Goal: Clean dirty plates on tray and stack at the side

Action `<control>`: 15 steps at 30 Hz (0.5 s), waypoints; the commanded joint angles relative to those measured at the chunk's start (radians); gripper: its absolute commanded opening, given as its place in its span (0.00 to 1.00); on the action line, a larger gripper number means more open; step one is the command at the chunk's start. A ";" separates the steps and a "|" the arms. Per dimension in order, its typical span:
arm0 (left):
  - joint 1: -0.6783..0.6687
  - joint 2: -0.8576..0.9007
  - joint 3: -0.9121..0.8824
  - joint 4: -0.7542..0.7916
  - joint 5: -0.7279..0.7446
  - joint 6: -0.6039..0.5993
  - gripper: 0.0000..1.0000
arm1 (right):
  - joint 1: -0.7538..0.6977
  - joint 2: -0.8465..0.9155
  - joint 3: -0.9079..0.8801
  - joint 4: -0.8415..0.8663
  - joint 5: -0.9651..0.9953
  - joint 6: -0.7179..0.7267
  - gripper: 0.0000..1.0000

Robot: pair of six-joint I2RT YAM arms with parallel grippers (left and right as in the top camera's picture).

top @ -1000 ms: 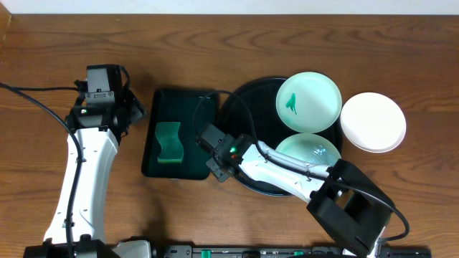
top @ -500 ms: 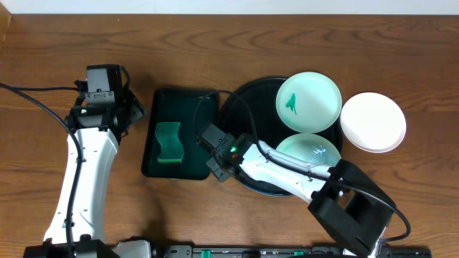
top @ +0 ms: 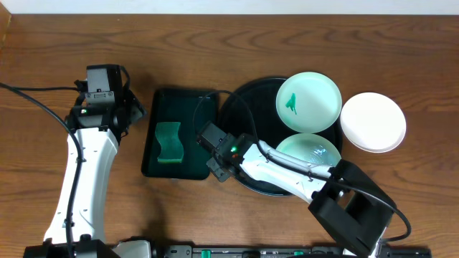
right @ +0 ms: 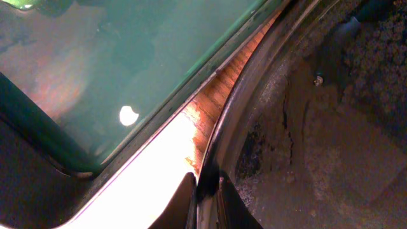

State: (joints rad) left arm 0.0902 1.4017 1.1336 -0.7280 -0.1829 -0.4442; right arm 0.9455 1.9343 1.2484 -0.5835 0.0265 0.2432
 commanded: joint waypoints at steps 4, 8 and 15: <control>0.004 0.004 0.013 -0.001 -0.009 0.006 0.80 | 0.022 0.005 0.003 0.003 -0.140 -0.043 0.22; 0.004 0.004 0.013 -0.001 -0.009 0.006 0.80 | 0.006 -0.020 0.035 -0.032 -0.127 -0.082 0.30; 0.004 0.004 0.013 -0.001 -0.009 0.006 0.80 | -0.073 -0.129 0.193 -0.267 0.007 -0.034 0.46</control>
State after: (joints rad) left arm 0.0898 1.4017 1.1336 -0.7284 -0.1829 -0.4442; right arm 0.9245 1.9049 1.3598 -0.7944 -0.0238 0.1917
